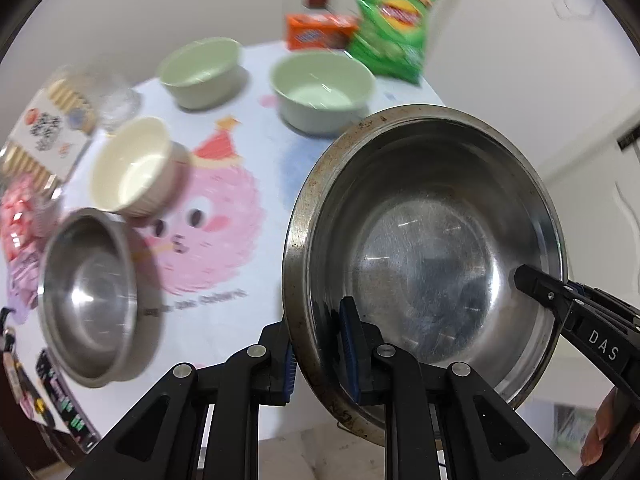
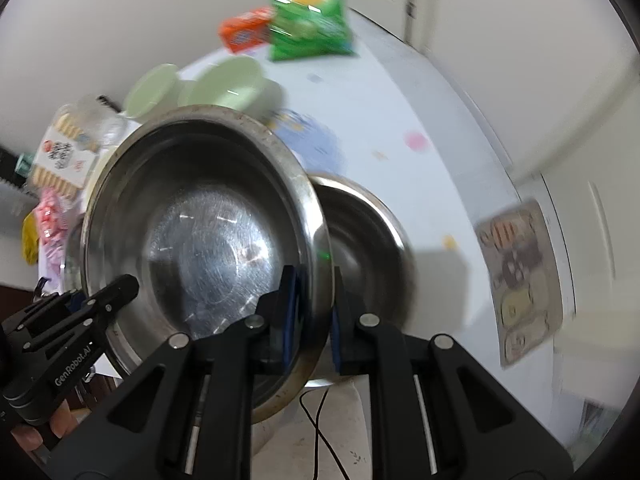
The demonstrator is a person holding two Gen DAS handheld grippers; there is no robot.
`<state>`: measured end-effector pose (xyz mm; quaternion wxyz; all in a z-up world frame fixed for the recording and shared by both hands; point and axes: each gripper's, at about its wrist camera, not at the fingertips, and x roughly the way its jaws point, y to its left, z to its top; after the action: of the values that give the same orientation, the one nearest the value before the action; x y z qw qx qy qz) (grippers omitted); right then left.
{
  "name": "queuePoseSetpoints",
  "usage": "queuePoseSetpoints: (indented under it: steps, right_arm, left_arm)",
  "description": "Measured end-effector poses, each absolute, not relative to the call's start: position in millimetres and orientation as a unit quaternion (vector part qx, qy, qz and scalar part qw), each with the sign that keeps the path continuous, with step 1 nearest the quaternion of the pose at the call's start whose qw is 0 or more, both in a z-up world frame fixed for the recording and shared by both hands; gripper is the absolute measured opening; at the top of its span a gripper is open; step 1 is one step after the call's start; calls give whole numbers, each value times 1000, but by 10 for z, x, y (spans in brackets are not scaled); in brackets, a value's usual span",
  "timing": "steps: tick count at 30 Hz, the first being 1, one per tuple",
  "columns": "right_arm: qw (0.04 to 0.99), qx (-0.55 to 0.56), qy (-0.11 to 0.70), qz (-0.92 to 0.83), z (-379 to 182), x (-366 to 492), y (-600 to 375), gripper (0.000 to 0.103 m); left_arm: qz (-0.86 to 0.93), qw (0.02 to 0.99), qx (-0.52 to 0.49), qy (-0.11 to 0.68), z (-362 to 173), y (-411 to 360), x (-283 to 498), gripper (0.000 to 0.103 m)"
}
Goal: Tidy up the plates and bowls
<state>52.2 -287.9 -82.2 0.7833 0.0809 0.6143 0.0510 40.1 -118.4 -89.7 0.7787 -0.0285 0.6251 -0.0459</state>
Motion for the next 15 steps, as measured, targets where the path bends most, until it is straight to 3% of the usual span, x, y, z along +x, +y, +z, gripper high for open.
queuePoseSetpoints:
  steps: [15]
  right_arm:
    - [776, 89, 624, 10, -1346, 405, -3215, 16]
  left_arm:
    - [-42, 769, 4, 638, -1414, -1505, 448, 24]
